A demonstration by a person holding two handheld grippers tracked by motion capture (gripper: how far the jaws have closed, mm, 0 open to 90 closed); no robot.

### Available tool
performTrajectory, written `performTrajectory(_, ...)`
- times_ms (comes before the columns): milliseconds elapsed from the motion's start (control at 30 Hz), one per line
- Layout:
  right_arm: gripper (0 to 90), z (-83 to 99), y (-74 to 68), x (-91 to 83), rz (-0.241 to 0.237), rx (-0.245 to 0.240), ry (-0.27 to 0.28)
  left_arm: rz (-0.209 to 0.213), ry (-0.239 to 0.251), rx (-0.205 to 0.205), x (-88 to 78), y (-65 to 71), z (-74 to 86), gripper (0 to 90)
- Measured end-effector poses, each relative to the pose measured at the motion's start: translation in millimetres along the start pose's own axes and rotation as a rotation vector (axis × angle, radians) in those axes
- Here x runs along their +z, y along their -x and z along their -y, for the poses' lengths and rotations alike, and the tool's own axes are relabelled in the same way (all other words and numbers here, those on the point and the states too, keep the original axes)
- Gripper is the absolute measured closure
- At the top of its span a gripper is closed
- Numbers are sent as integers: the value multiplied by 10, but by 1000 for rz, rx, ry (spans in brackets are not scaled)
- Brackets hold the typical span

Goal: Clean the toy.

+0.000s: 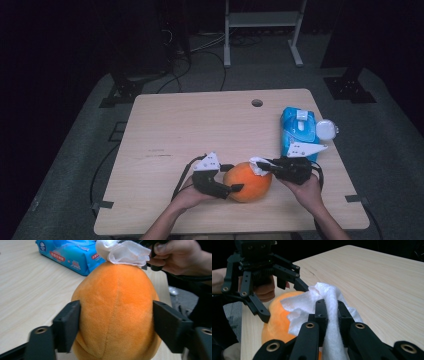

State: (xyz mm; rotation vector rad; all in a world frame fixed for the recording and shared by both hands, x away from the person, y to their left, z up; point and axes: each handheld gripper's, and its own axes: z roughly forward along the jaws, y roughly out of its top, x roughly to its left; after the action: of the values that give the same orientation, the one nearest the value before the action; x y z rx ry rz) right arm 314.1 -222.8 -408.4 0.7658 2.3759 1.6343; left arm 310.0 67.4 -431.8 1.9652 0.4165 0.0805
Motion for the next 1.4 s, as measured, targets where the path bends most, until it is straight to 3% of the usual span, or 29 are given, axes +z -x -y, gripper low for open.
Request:
performTrajectory(100,821,-51,-88,38,-20,-12,14,-9,-3,21,19,56,-29,308)
performTrajectory(267,820,-134,-292,149,-53,-79,-5,-22,-16,65,36,122,-48,307)
performTrajectory(333,821,-131,-287,148,-51,-88,-12,-8,0,57,32,103,-34,270)
performTrajectory(467,821,-80,-183,103,-50,-54,-8,11,18,24,51,34,-3,102)
performTrajectory(567,821,-71,-122,50,-35,-40,3,32,11,-2,96,-4,48,86)
performTrajectory(700,820,-76,-123,54,-28,-34,5,17,0,28,131,32,49,164)
performTrajectory(767,821,-96,-173,71,-26,-47,6,-3,-6,32,120,35,45,237)
performTrajectory(933,820,-167,-367,154,-60,-108,-5,-21,-4,35,109,65,21,304)
performTrajectory(1000,820,-178,-381,146,-44,-129,-10,-15,9,19,91,47,26,325)
performTrajectory(1067,821,-169,-311,105,-34,-112,-7,-8,25,-10,84,25,32,331)
performTrajectory(1233,821,-78,-76,-74,64,-78,-18,-7,34,-50,68,-29,53,334)
performTrajectory(1300,820,-35,-10,-131,92,-63,-18,-1,42,-90,64,-67,68,333)
performTrajectory(1400,821,-26,-18,-131,92,-59,-10,-5,43,-113,58,-97,77,333)
